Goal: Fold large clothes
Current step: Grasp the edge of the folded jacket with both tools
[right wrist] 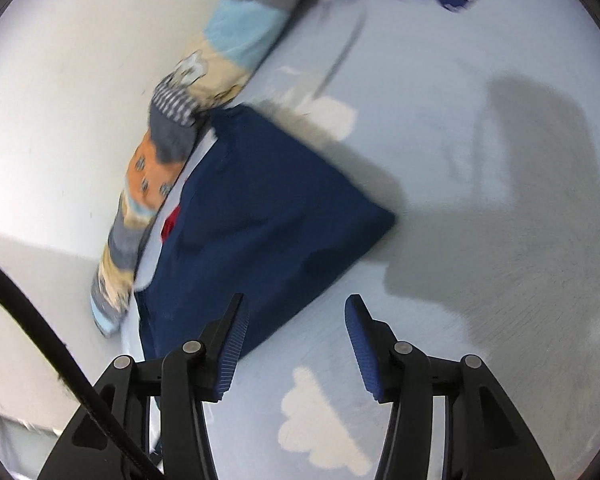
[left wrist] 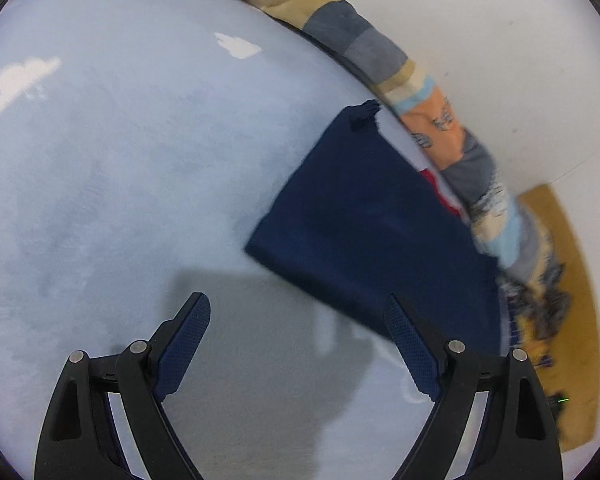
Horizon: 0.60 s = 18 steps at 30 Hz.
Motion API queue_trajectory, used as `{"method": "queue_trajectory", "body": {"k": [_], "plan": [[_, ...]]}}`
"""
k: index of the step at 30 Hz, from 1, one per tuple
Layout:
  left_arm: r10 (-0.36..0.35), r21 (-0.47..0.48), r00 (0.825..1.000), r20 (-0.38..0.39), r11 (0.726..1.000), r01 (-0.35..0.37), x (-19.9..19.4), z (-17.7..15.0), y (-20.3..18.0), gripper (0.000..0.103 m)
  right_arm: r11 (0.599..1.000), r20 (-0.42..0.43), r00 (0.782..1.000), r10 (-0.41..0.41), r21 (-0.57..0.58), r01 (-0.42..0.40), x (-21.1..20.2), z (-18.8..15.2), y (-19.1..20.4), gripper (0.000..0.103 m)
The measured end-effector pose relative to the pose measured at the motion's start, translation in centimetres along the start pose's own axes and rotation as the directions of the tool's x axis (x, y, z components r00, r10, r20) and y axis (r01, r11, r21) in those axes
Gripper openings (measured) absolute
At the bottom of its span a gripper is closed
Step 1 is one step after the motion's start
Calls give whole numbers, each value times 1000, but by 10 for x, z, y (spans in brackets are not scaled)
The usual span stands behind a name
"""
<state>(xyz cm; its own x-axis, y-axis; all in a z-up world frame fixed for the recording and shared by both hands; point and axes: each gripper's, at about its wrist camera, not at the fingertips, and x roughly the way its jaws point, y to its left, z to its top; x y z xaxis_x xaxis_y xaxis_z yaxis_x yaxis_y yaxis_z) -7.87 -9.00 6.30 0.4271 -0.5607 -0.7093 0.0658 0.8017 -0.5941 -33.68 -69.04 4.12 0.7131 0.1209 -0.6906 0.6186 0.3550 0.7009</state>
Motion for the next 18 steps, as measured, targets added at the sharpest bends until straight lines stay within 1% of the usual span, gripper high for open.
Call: {"method": "queue_trajectory", "body": {"k": [1, 2, 4, 7, 9, 12, 18], "plan": [[-38, -23, 999, -7, 999, 38, 2, 2, 3, 88, 1000, -2, 1000, 7, 20, -7, 2, 2, -6, 55], [-58, -38, 998, -9, 998, 58, 3, 3, 5, 88, 999, -3, 1000, 10, 37, -10, 5, 4, -11, 55], [-117, -98, 993, -18, 989, 114, 8, 6, 14, 88, 998, -6, 1000, 8, 55, -7, 10, 6, -17, 55], [-178, -184, 984, -18, 968, 172, 16, 10, 28, 88, 996, -1, 1000, 6, 84, -5, 16, 9, -26, 55], [-208, -222, 978, -23, 955, 198, 24, 13, 36, 88, 994, 1, 1000, 26, 102, -26, 21, 12, -29, 58], [-228, -249, 973, -17, 944, 217, 33, 16, 41, 88, 991, 16, 998, 54, 121, -56, 30, 15, -32, 60], [-248, -231, 969, 10, 942, 244, 52, 27, 30, 88, 988, 49, 994, 97, 117, -102, 48, 20, -27, 60]]}}
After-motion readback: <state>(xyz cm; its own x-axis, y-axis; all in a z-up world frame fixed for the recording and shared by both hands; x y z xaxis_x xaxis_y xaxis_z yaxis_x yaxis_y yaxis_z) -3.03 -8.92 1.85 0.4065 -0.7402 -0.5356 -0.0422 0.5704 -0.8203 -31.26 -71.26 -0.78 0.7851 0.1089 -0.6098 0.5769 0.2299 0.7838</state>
